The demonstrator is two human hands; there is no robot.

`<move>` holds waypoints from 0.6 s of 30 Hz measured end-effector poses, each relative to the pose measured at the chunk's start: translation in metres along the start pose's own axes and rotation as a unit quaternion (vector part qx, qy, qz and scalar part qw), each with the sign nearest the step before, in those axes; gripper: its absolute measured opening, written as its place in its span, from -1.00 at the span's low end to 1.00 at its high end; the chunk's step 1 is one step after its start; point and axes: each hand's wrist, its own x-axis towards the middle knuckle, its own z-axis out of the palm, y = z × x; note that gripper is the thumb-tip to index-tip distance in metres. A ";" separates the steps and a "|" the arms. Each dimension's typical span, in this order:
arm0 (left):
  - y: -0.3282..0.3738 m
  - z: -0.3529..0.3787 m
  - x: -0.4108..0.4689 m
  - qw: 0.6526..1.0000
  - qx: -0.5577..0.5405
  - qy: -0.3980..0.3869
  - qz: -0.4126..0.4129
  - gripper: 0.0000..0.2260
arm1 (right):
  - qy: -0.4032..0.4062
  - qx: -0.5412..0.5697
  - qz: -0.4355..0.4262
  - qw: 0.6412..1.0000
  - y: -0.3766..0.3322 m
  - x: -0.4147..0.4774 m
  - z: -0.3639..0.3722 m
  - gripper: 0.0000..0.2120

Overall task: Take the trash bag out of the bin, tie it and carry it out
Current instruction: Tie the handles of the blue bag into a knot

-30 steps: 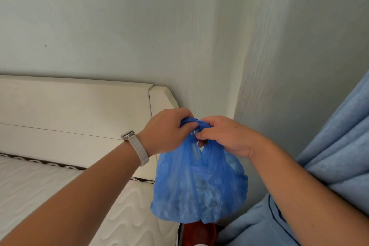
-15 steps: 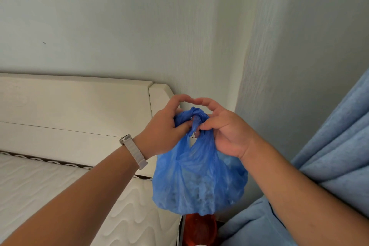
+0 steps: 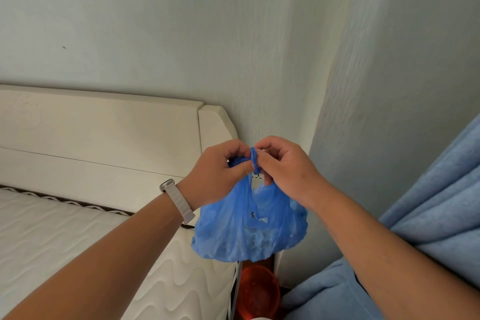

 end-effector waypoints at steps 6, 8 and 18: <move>0.001 0.003 -0.003 1.000 0.012 -0.013 -0.020 -0.79 | -0.032 -0.164 -0.029 0.985 -0.004 -0.004 0.003 -0.89; 0.001 0.003 -0.002 0.999 0.005 0.003 -0.035 -0.76 | -0.053 -0.187 -0.042 0.980 -0.006 -0.005 0.004 -0.87; 0.000 0.001 -0.002 0.989 -0.090 0.008 -0.115 -0.77 | -0.057 -0.140 -0.054 0.987 -0.007 -0.006 0.002 -0.88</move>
